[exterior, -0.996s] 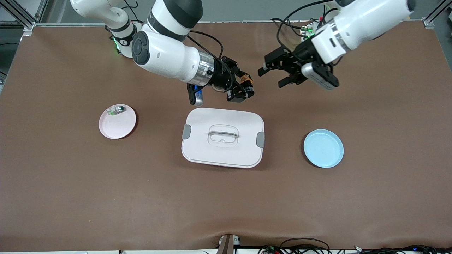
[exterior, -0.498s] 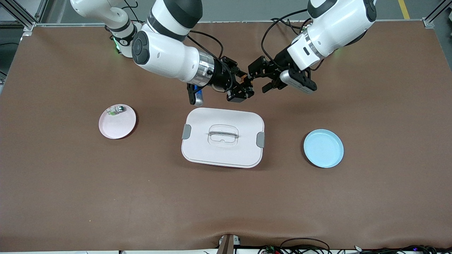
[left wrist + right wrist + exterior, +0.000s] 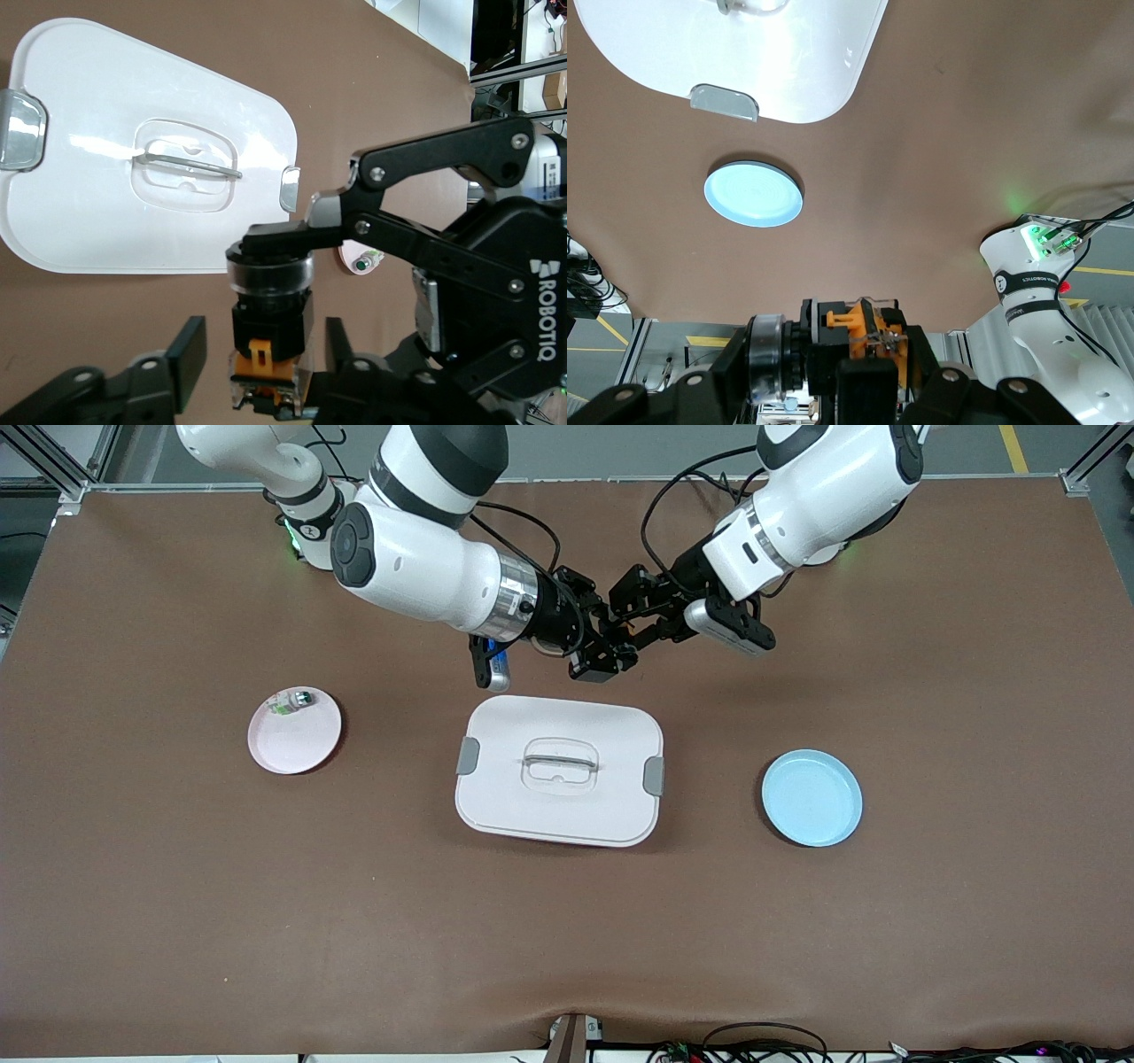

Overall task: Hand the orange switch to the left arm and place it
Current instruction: 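Close the left gripper on the switch beside the right gripper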

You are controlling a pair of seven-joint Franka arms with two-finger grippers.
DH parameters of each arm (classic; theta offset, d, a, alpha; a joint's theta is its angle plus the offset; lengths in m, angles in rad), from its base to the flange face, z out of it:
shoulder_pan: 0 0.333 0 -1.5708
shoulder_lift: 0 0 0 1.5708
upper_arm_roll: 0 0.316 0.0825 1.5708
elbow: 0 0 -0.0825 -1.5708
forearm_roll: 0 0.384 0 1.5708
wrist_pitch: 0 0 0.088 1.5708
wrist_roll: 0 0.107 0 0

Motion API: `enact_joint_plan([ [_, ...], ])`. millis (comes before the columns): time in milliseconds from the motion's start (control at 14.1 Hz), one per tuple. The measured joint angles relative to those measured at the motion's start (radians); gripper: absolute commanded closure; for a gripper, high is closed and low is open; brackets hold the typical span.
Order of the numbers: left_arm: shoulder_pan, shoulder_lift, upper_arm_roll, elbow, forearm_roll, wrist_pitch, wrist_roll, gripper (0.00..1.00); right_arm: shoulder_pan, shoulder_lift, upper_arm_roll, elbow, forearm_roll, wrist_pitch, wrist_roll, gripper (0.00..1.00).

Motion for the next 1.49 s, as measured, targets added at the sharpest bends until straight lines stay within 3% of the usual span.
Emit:
enact_joint_plan([
  [71, 0.0, 0.003, -0.002, 0.002, -0.001, 0.001, 0.0, 0.93, 0.0, 0.0, 0.0, 0.0, 0.0, 0.0, 0.0, 0.86],
  [142, 0.0, 0.006, -0.002, 0.006, -0.006, 0.002, -0.002, 1.0, 0.0, 0.001, -0.001, 0.0, 0.0, 0.0, 0.0, 0.86],
  [712, 0.0, 0.039, -0.003, 0.031, -0.01, 0.002, -0.001, 1.0, 0.0, 0.002, -0.013, 0.001, 0.0, 0.001, 0.0, 0.82],
  [854, 0.0, 0.04, -0.003, 0.032, -0.01, 0.002, -0.001, 1.0, 0.0, 0.002, -0.013, 0.002, 0.0, 0.001, 0.0, 0.63],
  [996, 0.001, 0.04, -0.003, 0.032, -0.01, 0.002, -0.001, 1.0, 0.0, 0.002, -0.013, 0.003, 0.0, 0.001, 0.0, 0.26],
  [1139, 0.0, 0.04, -0.003, 0.033, -0.01, 0.001, -0.002, 1.0, 0.0, 0.002, -0.013, 0.003, 0.0, 0.001, 0.0, 0.0],
  [1495, 0.003, 0.052, -0.004, 0.044, -0.01, 0.002, -0.004, 1.0, 0.001, 0.002, -0.005, 0.003, 0.0, 0.001, 0.001, 0.0],
])
